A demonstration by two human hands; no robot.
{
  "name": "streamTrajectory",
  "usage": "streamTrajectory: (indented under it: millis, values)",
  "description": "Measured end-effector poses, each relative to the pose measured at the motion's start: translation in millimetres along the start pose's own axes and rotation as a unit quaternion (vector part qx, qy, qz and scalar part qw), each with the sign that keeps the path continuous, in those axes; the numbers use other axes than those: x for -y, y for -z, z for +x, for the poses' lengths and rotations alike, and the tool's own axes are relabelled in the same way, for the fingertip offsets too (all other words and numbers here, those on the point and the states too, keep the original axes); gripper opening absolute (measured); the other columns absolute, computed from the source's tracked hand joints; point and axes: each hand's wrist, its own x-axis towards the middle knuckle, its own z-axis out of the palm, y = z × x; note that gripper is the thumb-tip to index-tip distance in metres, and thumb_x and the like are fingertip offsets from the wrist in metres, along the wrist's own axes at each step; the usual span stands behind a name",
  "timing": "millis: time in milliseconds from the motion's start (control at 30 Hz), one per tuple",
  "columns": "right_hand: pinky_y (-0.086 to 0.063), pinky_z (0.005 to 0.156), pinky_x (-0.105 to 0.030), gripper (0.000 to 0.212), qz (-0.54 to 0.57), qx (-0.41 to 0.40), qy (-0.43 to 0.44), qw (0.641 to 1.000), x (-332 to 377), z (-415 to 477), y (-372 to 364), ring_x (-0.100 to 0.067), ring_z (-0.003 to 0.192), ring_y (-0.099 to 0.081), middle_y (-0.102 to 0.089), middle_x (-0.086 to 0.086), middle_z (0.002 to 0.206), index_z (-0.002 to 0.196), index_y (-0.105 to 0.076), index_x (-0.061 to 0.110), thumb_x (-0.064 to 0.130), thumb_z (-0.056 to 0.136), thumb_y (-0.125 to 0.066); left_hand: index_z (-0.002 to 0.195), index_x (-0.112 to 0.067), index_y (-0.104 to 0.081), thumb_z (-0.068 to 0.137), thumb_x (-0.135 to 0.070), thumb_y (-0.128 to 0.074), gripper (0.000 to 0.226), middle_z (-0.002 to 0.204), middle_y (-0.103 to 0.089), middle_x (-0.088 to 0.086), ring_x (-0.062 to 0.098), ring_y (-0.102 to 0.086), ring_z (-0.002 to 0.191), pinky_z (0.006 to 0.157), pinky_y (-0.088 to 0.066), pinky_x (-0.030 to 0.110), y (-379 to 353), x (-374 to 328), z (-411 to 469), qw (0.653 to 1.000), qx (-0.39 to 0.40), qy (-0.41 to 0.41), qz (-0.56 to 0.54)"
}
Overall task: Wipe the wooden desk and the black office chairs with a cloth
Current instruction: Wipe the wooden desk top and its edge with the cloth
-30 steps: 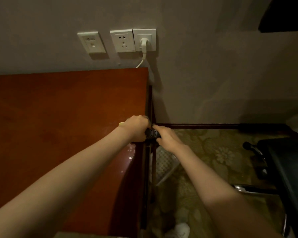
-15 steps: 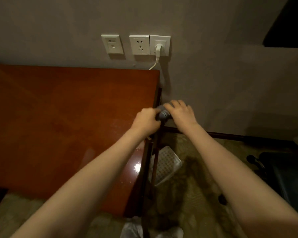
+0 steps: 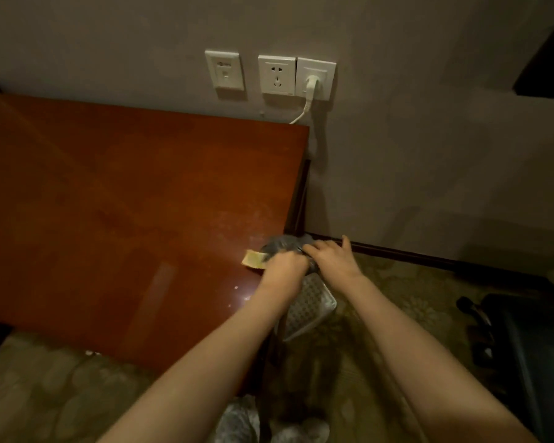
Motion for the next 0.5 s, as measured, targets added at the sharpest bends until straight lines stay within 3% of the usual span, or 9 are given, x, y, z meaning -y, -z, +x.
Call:
streamTrajectory:
  millis: [67, 200, 500]
  values:
    - [-0.014, 0.111, -0.054, 0.043, -0.061, 0.026, -0.002, 0.998, -12, -8, 4, -0.026, 0.132, -0.035, -0.039, -0.006, 0.142, 0.139, -0.036, 0.024, 0.015, 0.097, -0.038, 0.117, -0.007, -0.058, 0.093, -0.009, -0.046, 0.027, 0.119, -0.060, 0.014, 0.032, -0.058, 0.111, 0.087, -0.046, 0.038, -4, -16, 3, 0.999, 0.016, 0.005, -0.032]
    - [-0.019, 0.108, -0.050, 0.040, -0.117, -0.032, -0.020, 0.992, -30, -18, 20, -0.025, 0.131, -0.035, -0.035, -0.005, 0.146, 0.137, -0.036, 0.023, 0.017, 0.097, -0.036, 0.120, -0.011, -0.059, 0.089, -0.019, -0.054, 0.033, 0.114, -0.062, 0.016, 0.035, -0.058, 0.106, 0.084, -0.047, 0.040, 7, -21, 2, 0.991, 0.004, 0.021, -0.134]
    - [-0.016, 0.109, -0.050, 0.052, -0.016, -0.162, 0.004, 0.987, 34, 12, 73, -0.025, 0.131, -0.037, -0.041, -0.002, 0.144, 0.140, -0.038, 0.026, 0.015, 0.092, -0.053, 0.125, -0.022, -0.058, 0.085, -0.018, -0.055, 0.041, 0.117, -0.064, 0.009, 0.032, -0.059, 0.107, 0.088, -0.048, 0.038, 68, 59, -33, 0.981, -0.103, 0.045, -0.157]
